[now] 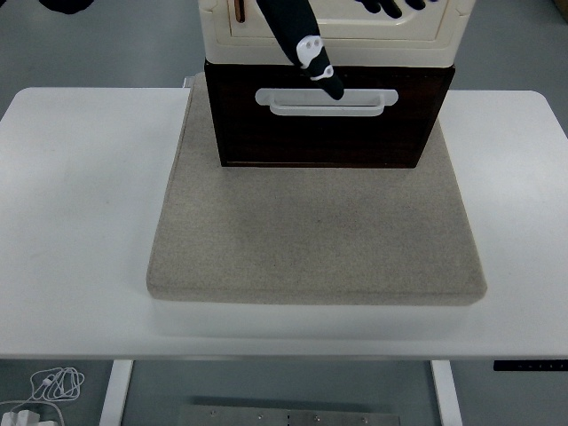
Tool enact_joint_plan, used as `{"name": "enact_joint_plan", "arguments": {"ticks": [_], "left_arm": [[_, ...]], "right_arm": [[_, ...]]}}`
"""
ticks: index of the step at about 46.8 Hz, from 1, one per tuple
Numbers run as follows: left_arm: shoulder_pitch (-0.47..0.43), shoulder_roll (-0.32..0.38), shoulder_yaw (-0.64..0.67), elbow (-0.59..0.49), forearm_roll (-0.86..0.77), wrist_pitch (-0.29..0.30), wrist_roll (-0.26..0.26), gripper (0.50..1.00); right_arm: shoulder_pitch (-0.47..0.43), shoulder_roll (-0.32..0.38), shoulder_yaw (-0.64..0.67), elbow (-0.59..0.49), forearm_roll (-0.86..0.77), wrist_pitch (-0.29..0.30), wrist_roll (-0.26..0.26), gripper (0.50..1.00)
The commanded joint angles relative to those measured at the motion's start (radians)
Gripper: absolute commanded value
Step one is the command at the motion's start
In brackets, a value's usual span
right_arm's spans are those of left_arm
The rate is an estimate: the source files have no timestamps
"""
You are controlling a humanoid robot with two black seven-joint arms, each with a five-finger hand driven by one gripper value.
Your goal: Open the drawer under the combination cabinet
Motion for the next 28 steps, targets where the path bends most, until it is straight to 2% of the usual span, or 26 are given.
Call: {"name": "enact_joint_plan", "arguments": {"ticks": [1,14,28], "left_arm": [[-0.012,0.001,0.042,0.001,0.0,0.0,0.009,1.0],[-0.012,0.008,0.157,0.013,-0.002,0.0,0.025,1.0],[-0.033,-0.002,0.228,0.097,0.0,0.008,0.014,0.975]], "right_arm": [[0.0,0.0,0.0,0.0,0.0,0.0,0.0,0.928],[0.0,0.0,0.0,0.0,0.0,0.0,0.0,0.928],[0.0,0.0,0.0,0.0,0.0,0.0,0.0,0.928]]}}
